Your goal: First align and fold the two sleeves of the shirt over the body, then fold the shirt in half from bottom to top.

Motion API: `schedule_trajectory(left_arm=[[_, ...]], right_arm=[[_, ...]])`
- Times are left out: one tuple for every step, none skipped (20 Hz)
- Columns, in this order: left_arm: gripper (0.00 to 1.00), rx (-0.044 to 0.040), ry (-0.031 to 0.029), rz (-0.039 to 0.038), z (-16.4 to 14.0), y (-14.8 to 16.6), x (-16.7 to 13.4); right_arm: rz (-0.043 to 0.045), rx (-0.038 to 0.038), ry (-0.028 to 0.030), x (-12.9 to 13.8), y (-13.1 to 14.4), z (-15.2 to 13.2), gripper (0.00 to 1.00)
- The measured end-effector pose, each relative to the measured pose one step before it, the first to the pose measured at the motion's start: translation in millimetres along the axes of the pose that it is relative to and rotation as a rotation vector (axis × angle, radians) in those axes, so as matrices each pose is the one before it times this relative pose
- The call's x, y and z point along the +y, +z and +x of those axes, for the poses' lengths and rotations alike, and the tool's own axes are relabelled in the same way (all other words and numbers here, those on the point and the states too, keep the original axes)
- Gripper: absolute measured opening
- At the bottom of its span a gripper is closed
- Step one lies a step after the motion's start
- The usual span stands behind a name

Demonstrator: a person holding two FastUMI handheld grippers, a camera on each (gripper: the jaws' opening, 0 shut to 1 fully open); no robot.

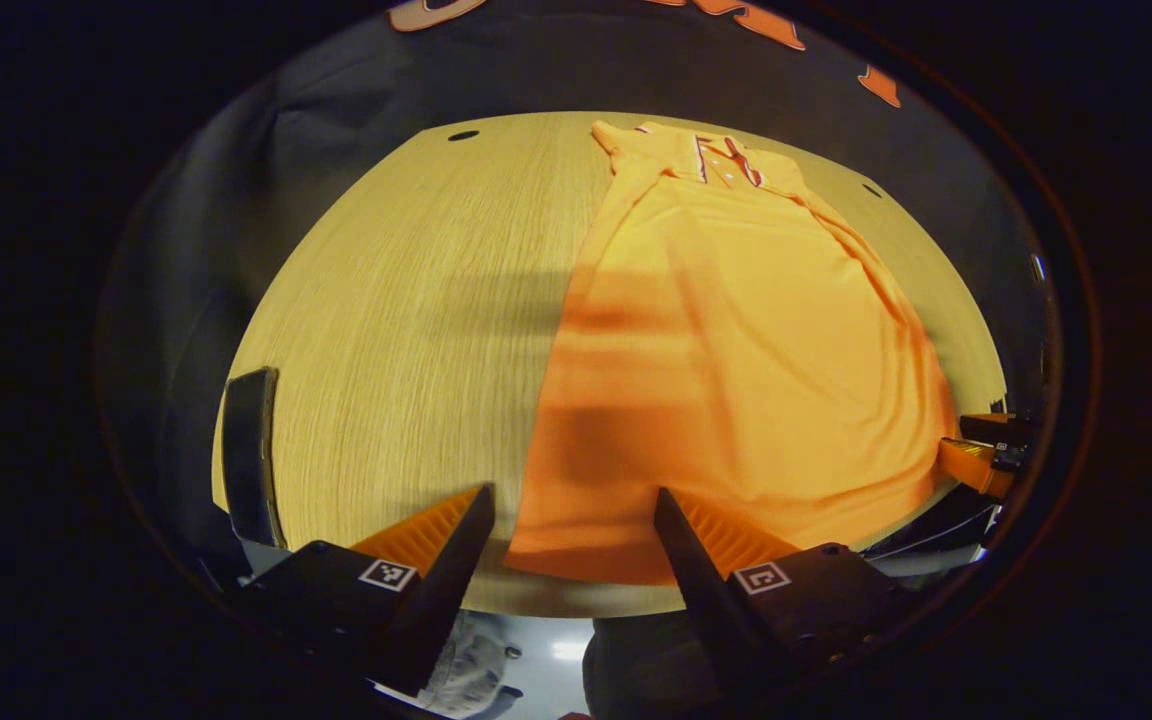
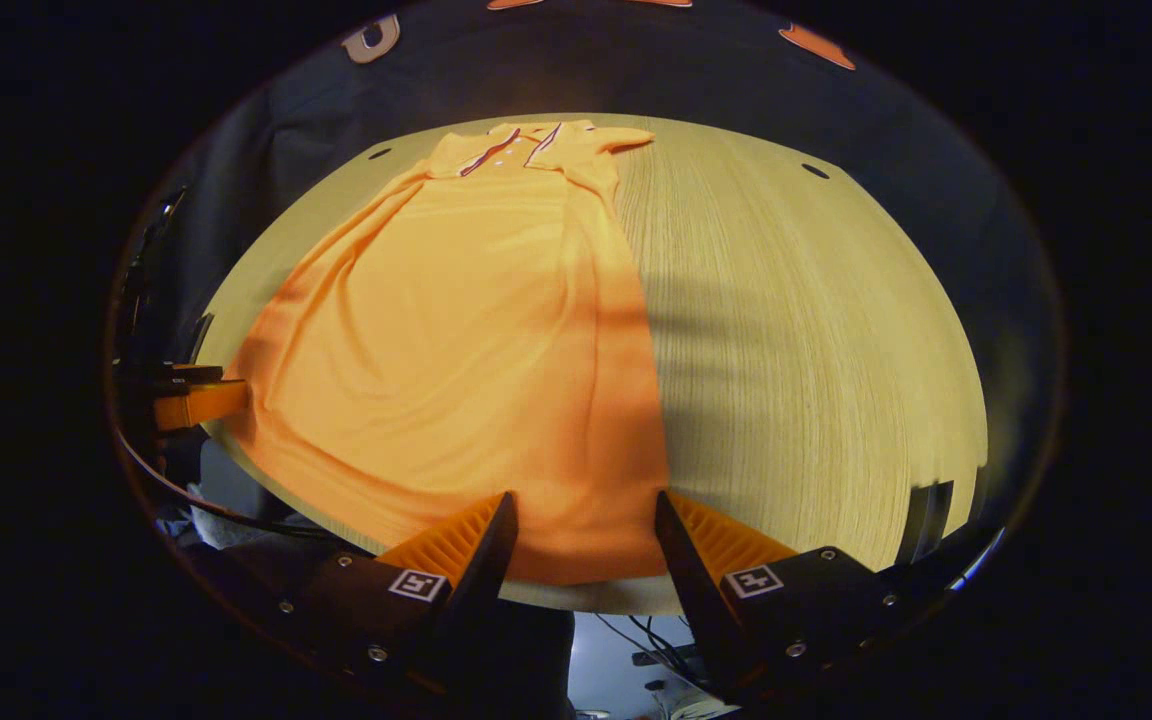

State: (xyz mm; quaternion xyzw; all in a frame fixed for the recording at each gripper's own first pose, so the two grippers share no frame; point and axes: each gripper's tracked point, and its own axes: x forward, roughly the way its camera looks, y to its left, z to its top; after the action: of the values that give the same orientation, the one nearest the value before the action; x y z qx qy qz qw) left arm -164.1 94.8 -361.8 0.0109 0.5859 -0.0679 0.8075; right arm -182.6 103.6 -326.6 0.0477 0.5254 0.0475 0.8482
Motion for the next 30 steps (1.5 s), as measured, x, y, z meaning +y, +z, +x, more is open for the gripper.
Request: schedule_trajectory(left_arm=[[0.99, -0.00066, -0.00188, 0.00509, -0.6, -2.16, -0.98], [0.98, 0.00751, 0.00257, -0.00268, -1.19, -1.04, -1.06], [0.96, 0.0102, 0.00294, -0.00891, 2.32, 0.42, -0.57], [0.96, 0.02945, -0.00445, -0.01323, -0.36, -1.76, -2.22], [0.92, 0.00958, 0.00537, 0.00069, -3.2, 0.04, -3.79], [0.79, 0.00258, -0.01148, 0.01426, 2.05, -0.01, -4.64], [0.66, 0.00167, -0.01299, 0.02666, 0.15, -0.34, -5.32], [0.51, -0.00628, -0.00422, 0.00378, -0.64, 1.59, -5.47], [0.06, 0.00843, 0.01005, 0.02704, 0.45, -0.57, -3.37], [0.05, 0.00756, 0.00825, 0.03258, -1.23, 1.0, 0.36], [0.05, 0.01745, -0.01838, -0.00714, 2.37, -1.55, -4.78], [0.03, -0.00416, -0.03352, -0.01742, -5.49, 1.25, -7.95], [0.01, 0.00097, -0.01126, -0.01455, 4.04, 2.36, -2.32], [0.01, 0.00717, -0.00513, -0.00262, 1.65, -0.26, 1.66], [0.01, 0.00208, -0.00582, -0.00875, -1.64, 1.78, -0.14], [0.01, -0.00488, -0.01293, -0.01359, -3.07, 4.01, -2.22], [0.01, -0.01105, -0.01353, -0.01929, -3.39, 4.7, -2.24], [0.01, -0.01425, -0.01398, -0.03092, -4.52, 6.29, -1.12], [0.01, -0.00467, -0.02211, -0.03063, -5.25, 4.68, -3.2], [0.01, -0.01658, -0.00981, -0.0157, -3.95, 7.61, -2.27], [0.01, -0.00975, -0.00611, -0.00311, -4.61, 7.15, -0.6], [0.01, -0.0192, -0.00107, 0.00881, -4.26, 8.3, -0.67], [0.01, -0.01322, -0.00685, 0.00572, -3.31, 7.6, -1.13], [0.01, -0.01111, -0.01247, 0.00082, -4.24, 7.55, -2.96], [0.01, -0.01607, -0.01569, 0.00553, -3.91, 10.9, -3.91], [0.01, -0.01158, -0.00857, 0.01206, -1.73, 7.45, -1.64], [0.01, -0.01793, -0.00181, 0.00771, -0.52, 12.23, 0.46], [0.01, -0.00565, -0.0112, 0.00297, -1.91, 6.58, -1.97], [0.01, -0.01156, -0.01932, -0.00493, -0.44, 9.74, -5.05], [0.01, -0.01077, -0.02023, -0.00139, -0.07, 11.11, -4.83]], right_arm=[[-0.02035, 0.01565, 0.0057, 5.04, -0.19, 0.93, 0.84], [-0.01824, 0.01792, 0.00564, 4.69, -1.16, -0.28, 0.74], [-0.00682, 0.01247, 0.00658, 2.89, 0.14, -1.25, 0.78], [-0.00154, 0.01185, 0.00737, 2.61, 0.14, 0.29, 0.69], [0.01246, 0.0052, 0.00296, -0.34, 2.64, 1.08, 0.59], [0.02656, -0.00026, 0.00576, -0.51, 0.67, -0.09, 0.43], [0.03813, -0.00101, 0.00827, -1.61, 1.89, 0.41, 0.35], [0.03118, 0.00852, 0.02937, 1.75, -1.61, 0.4, 0.19], [0.03144, 0.01016, 0.03309, 0.23, 1.42, 1.23, 0.18], [0.06328, 0.00539, 0.04024, 2.31, -0.03, -0.45, 0.1], [0.05172, 0.02487, 0.07369, 8.2, -4.21, 3.2, 0.14], [0.05809, 0.01219, 0.03827, 1.95, -1.87, -0.96, 0.09], [0.05222, -0.01093, 0.01927, 1.34, 3.9, 1.07, 0.02], [0.00251, 0.01758, 0.0194, 2.04, -6.11, 0.81, 0.02], [0.01025, -0.01996, 0.00271, -0.68, 4.03, -1.8, 0.02], [0.00322, -0.00581, 0.0243, 4.31, 2.04, -2.19, 0.02], [0.00623, -0.02127, 0.00982, 1.12, 5.39, -3.33, 0.02], [0.00065, -0.00719, 0.01281, 1.17, 1.72, -5.81, 0.02], [0.01189, -0.00667, 0.01838, 3.51, 4.53, -5.25, 0.02], [0.00983, -0.00366, 0.0171, 3.35, 5.08, -2.02, 0.02], [-0.00034, -0.00413, 0.01316, 2.18, 5.44, -1.68, 0.02], [-0.00388, -0.00681, -0.00466, -0.78, 5.61, 0.35, 0.02], [0.00615, -0.01277, 0.00216, 0.5, 7.08, -1.35, 0.02], [0.01473, -0.00449, 0.00878, 2.25, 5.13, -5.19, 0.02], [0.0173, -0.02039, 0.01411, 4.86, 9.43, -4.26, 0.02], [0.00396, -0.01114, 0.01345, 7.1, 10.18, -0.21, 0.02], [-0.01448, -0.01506, -0.00375, 2.32, 9.23, -1.16, 0.02], [-0.01066, -0.01527, -0.0052, 1.38, 10.1, 0.89, 0.03], [0.00724, -0.01562, 0.00993, 4.68, 10.73, -1.12, 0.02], [0.01013, -0.01149, 0.0113, 5.37, 10.53, -1.13, 0.02]])
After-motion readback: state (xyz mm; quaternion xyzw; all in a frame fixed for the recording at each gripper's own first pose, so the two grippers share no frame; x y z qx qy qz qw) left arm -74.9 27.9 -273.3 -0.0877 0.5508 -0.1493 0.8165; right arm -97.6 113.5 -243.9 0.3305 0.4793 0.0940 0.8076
